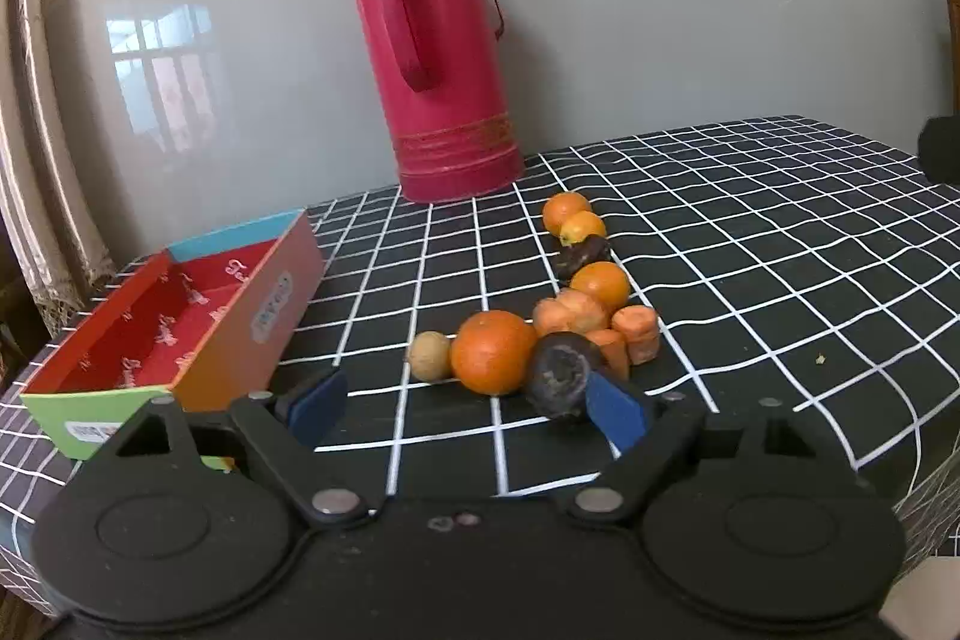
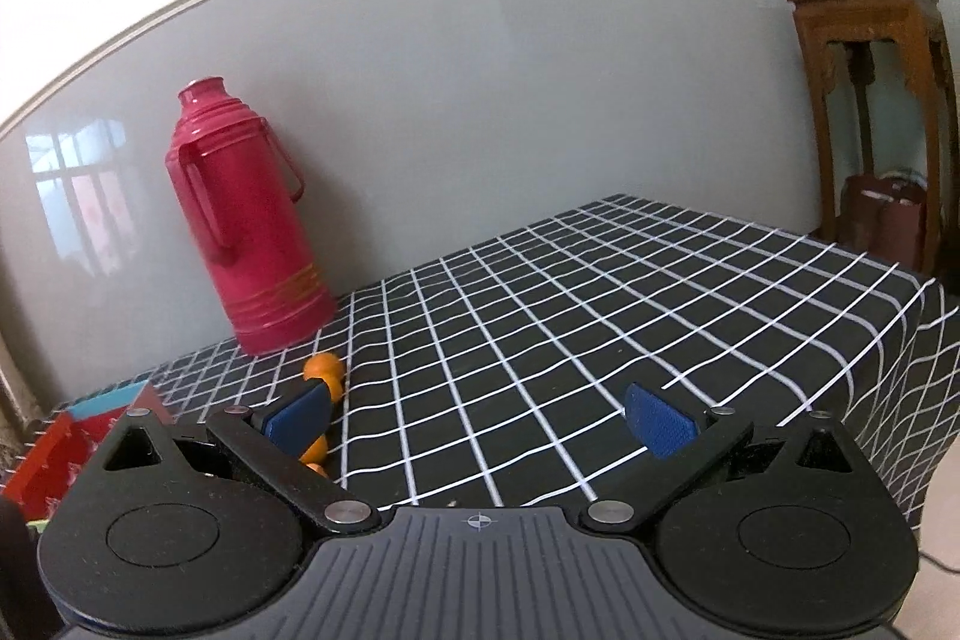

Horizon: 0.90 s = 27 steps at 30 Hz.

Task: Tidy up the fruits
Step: 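Move the left tool to the dark brown round fruit and close on it, then carry the dark brown fruit with the left tool into the box and open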

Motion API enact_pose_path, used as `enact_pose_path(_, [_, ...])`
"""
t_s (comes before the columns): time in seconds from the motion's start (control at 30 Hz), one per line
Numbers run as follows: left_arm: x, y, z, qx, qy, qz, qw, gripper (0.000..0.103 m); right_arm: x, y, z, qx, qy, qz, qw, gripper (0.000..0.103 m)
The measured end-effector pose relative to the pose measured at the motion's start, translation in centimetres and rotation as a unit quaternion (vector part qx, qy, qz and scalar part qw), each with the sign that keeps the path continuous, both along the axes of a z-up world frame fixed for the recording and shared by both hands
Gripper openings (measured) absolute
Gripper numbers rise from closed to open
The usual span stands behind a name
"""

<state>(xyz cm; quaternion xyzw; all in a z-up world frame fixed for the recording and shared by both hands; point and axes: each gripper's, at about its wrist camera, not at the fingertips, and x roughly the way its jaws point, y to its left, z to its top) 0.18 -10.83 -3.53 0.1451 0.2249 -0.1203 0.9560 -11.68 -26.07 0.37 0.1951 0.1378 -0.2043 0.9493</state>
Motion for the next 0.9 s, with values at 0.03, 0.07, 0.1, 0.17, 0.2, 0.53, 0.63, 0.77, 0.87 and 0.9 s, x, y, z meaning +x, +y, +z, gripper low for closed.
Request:
enact_pose_path(0.03, [0.1, -0.2, -0.1, -0.002, 0.002, -0.001, 1.0000, 0.080, 0.0, 0.0, 0.0, -0.003, 0.003, -0.002, 1.000, 0.103])
enact_pose_path(0.07, [0.1, -0.4, -0.2, -0.003, 0.003, -0.003, 1.0000, 0.080, 0.1, 0.0, 0.0, -0.004, 0.005, -0.002, 1.000, 0.103])
enact_pose_path(0.1, [0.2, -0.6, -0.3, -0.003, 0.005, -0.007, 1.0000, 0.080, 0.0, -0.1, 0.0, -0.002, 0.004, -0.001, 1.000, 0.103])
enact_pose_path(0.17, [0.2, -1.0, -0.5, -0.006, 0.009, -0.016, 0.9998, 0.080, -0.1, -0.3, -0.1, 0.003, 0.002, -0.001, 1.000, 0.103])
enact_pose_path(0.2, [0.3, -1.2, -0.6, -0.005, 0.010, -0.018, 0.9998, 0.075, -0.1, -0.4, -0.1, 0.004, 0.002, -0.001, 1.000, 0.103])
enact_pose_path(0.53, [1.8, -2.0, -1.8, -0.023, 0.048, -0.029, 0.9981, 0.043, 0.3, -0.5, -0.3, 0.008, 0.009, 0.003, 1.000, 0.103])
enact_pose_path(0.63, [1.6, -2.4, -1.9, -0.021, 0.044, -0.038, 0.9981, 0.030, 0.4, -0.4, -0.4, 0.002, 0.012, 0.004, 1.000, 0.103])
enact_pose_path(0.77, [1.4, -2.5, -1.9, -0.020, 0.041, -0.039, 0.9982, 0.026, 0.5, -0.4, -0.5, -0.004, 0.015, 0.004, 1.000, 0.103])
enact_pose_path(0.87, [1.4, -2.3, -1.6, -0.026, 0.042, -0.037, 0.9981, 0.025, 0.4, -0.5, -0.5, -0.004, 0.015, 0.004, 1.000, 0.103])
enact_pose_path(0.9, [1.3, -2.1, -1.5, -0.025, 0.037, -0.033, 0.9985, 0.025, 0.4, -0.5, -0.5, -0.004, 0.015, 0.004, 1.000, 0.103])
